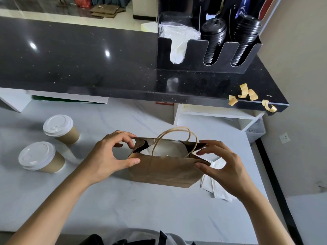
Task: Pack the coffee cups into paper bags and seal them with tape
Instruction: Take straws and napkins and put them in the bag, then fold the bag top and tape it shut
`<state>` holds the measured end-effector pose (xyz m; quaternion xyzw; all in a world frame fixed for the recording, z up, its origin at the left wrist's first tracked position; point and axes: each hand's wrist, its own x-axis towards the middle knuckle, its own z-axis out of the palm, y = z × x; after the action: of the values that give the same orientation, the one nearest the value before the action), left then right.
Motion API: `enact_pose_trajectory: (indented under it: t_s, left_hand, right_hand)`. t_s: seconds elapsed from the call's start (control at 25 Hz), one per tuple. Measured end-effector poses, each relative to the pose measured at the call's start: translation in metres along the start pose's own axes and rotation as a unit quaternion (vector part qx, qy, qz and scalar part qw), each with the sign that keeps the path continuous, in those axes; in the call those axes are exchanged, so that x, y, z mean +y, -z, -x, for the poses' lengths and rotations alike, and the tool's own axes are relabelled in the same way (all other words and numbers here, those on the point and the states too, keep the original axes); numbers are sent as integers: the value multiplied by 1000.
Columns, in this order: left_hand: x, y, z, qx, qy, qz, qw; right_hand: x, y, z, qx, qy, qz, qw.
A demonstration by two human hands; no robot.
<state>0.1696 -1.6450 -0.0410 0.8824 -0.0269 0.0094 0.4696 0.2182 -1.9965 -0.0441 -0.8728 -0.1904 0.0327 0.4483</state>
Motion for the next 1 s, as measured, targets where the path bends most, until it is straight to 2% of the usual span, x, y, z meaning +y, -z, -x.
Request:
enact_pose_trajectory:
  t_s: [0.32,0.48,0.6,0.72,0.8,1.0]
  left_hand:
    - [0,-5,0,36,10,33,999]
    - [-2,-10,5,61,10,-1,998]
    - [-6,-12,10,16,62,21,998]
    - [-9,-9,14,-17,104,99,989]
    - [-8,-6,15,-33,102,115,988]
    - [-7,-6,14,-60,58,40,996]
  right_hand:
    - [5,-10,-3,50,7,-39,998]
    - [7,-9,-3,51,-4,-47,998]
    - [9,-11,-2,50,-4,-51,997]
    - [9,-13,-3,53,-2,-53,997]
    - [8,-13,-4,51,-1,-55,997]
    - [6,-13,-4,43,-2,-59,997]
